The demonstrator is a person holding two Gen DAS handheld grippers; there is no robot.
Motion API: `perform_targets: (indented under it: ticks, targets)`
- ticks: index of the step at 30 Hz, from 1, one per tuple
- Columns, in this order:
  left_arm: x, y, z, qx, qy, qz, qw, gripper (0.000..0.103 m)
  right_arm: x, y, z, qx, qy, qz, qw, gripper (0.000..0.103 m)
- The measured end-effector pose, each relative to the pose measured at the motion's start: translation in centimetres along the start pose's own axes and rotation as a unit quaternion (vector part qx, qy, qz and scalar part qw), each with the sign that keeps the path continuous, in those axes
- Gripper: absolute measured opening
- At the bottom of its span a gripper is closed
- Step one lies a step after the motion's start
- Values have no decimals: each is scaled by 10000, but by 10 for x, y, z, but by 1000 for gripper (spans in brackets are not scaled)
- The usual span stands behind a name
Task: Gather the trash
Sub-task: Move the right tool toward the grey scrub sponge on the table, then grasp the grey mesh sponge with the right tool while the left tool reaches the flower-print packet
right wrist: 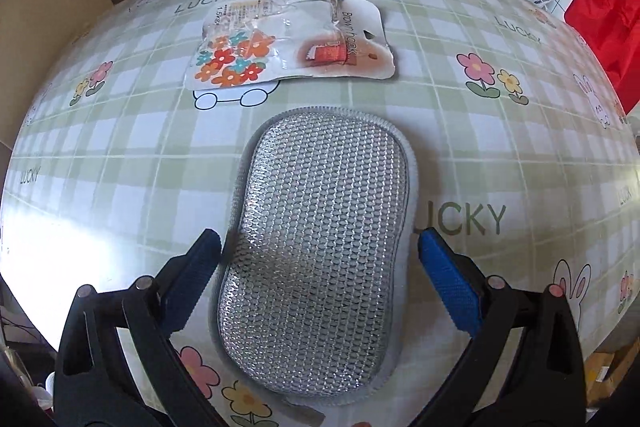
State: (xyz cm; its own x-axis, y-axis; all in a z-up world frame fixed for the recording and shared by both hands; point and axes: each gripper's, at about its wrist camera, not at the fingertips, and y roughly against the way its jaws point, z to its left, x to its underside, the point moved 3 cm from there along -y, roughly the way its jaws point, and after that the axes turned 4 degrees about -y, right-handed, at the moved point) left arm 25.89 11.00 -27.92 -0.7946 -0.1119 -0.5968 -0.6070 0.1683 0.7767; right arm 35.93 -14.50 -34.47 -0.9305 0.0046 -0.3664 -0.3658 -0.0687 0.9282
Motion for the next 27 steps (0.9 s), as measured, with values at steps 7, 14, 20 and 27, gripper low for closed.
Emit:
perform_targets:
  ticks: [7,14,20,27]
  targets:
    - [-10,-22,-10,104,-160,78,9998,97,3,-2,-13,-486,-93,88,9987,87]
    - [-32,-50,-41,428,-394,166,9982,97,7,12,-31,-1037,-151,-14,9945,86]
    - [-56,-85,-76,620,-538,286,9962,86,0,30,-63,-1142,-315,-303,9925,86]
    - [-94,-132,-86,716,-55,311,9969,61,-8,40,-92,-1307,-456,-550,9888,86]
